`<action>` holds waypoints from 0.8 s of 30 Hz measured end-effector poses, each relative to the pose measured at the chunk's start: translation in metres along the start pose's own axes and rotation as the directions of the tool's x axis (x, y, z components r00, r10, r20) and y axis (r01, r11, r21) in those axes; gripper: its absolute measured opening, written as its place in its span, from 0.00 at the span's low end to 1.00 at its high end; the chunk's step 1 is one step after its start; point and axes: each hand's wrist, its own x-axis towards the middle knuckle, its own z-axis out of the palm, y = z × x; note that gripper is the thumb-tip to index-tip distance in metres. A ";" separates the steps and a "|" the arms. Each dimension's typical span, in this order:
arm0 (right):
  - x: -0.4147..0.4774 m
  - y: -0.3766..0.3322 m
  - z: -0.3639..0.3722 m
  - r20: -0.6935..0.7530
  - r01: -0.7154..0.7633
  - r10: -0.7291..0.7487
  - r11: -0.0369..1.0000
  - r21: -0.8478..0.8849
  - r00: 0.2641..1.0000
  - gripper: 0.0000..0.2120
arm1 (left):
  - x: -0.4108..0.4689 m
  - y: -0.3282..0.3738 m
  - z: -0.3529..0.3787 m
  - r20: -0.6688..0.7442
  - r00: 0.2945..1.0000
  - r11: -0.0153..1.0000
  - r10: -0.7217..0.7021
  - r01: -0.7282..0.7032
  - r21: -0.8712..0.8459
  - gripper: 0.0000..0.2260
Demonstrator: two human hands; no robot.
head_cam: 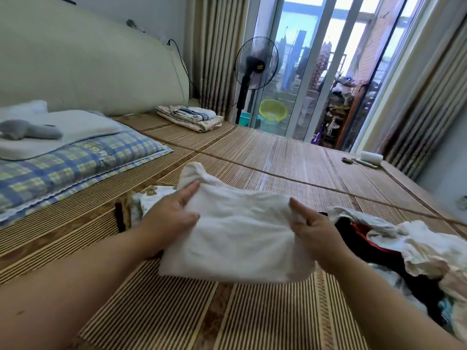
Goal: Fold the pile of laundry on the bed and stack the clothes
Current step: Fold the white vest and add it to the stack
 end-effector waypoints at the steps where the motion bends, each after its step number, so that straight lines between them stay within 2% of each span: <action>1: 0.015 -0.010 0.013 0.010 0.025 -0.025 1.000 -0.011 1.000 0.23 | 0.007 -0.006 -0.014 -0.042 0.999 1.000 -0.013 0.014 0.018 0.34; 6: 0.093 -0.054 0.081 0.114 0.141 -0.137 0.990 -0.027 0.984 0.27 | 0.053 -0.045 -0.069 -0.185 0.982 0.999 -0.033 0.032 -0.011 0.33; 9: 0.138 -0.056 0.116 0.132 0.151 -0.137 0.984 -0.099 0.982 0.28 | 0.085 -0.081 -0.084 -0.195 0.969 0.985 -0.153 0.167 0.053 0.34; 11: 0.162 -0.044 0.135 0.129 0.102 -0.077 0.974 -0.203 0.989 0.28 | 0.102 -0.107 -0.085 -0.090 0.960 0.938 -0.264 0.278 0.209 0.35; 13: 0.175 -0.030 0.152 0.144 0.014 0.039 0.937 -0.350 0.989 0.29 | 0.115 -0.128 -0.077 -0.007 0.928 0.804 -0.373 0.327 0.497 0.33; 14: 0.179 -0.024 0.162 0.163 0.007 0.074 0.894 -0.447 0.984 0.30 | 0.120 -0.136 -0.070 0.018 0.912 0.732 -0.410 0.318 0.602 0.34; 16: 0.178 -0.020 0.182 0.225 0.111 0.020 0.826 -0.553 0.974 0.29 | 0.123 -0.140 -0.053 0.020 0.926 0.668 -0.377 0.257 0.699 0.35; 19: 0.170 -0.010 0.206 0.367 0.256 -0.037 0.781 -0.570 0.929 0.28 | 0.124 -0.137 -0.028 0.068 0.967 0.693 -0.244 0.125 0.710 0.31; 22: 0.160 0.010 0.207 0.479 0.356 0.014 0.651 -0.670 0.878 0.38 | 0.114 -0.135 -0.011 0.120 0.965 0.712 -0.232 0.084 0.697 0.31; 24: 0.146 0.018 0.196 0.464 0.319 0.043 0.669 -0.671 0.885 0.35 | 0.101 -0.139 -0.001 0.134 0.963 0.717 -0.233 0.077 0.693 0.33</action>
